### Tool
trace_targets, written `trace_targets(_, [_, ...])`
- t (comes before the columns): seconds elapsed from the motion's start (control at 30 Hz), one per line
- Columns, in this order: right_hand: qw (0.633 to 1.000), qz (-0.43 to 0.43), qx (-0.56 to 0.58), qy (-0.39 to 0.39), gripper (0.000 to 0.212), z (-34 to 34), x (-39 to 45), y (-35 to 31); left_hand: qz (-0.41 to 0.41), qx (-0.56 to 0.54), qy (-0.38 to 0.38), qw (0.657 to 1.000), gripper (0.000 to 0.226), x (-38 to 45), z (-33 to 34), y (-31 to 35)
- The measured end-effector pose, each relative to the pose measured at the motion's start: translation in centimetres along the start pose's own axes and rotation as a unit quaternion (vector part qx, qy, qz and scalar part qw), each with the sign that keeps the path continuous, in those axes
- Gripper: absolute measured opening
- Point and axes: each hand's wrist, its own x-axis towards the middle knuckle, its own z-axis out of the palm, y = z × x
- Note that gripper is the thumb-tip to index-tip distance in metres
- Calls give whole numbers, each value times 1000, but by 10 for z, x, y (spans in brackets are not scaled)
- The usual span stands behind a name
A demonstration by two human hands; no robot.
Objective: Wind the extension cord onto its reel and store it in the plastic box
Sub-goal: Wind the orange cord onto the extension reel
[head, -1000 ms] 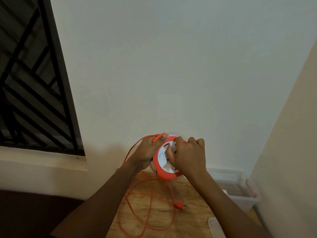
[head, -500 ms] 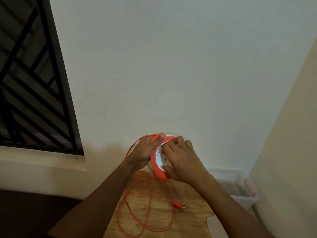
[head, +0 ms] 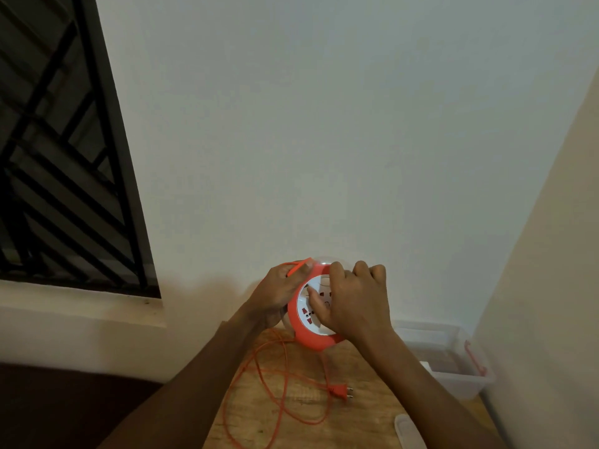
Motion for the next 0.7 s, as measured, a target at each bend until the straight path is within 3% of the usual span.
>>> trace_targets(0.1, [999,33,29,-25,32,-2,2,0,-4,-2,10,1000,53,2,1,-1])
trace_targets(0.2, [999,-8,45,-2,18,-6,-1,-9,-3,-9,1,1000,48,2,2,-3])
trace_targets(0.33, [992,-75,92,38,25,-17,1,-14,6,-1,2,1000,42,1,-1,-10])
trace_targets(0.53, [969,-164,50,-176,62,-19,-5,-5,-6,18,13,1000,48,-2,-8,-3])
trace_targets(0.6, [969,-176,13,-172,68,-18,-6,-7,-3,21,15,1000,49,-3,-8,-1])
trace_targets(0.7, [980,-170,-6,-103,68,-14,-7,-10,-7,15,22,1000,51,-4,-6,-1])
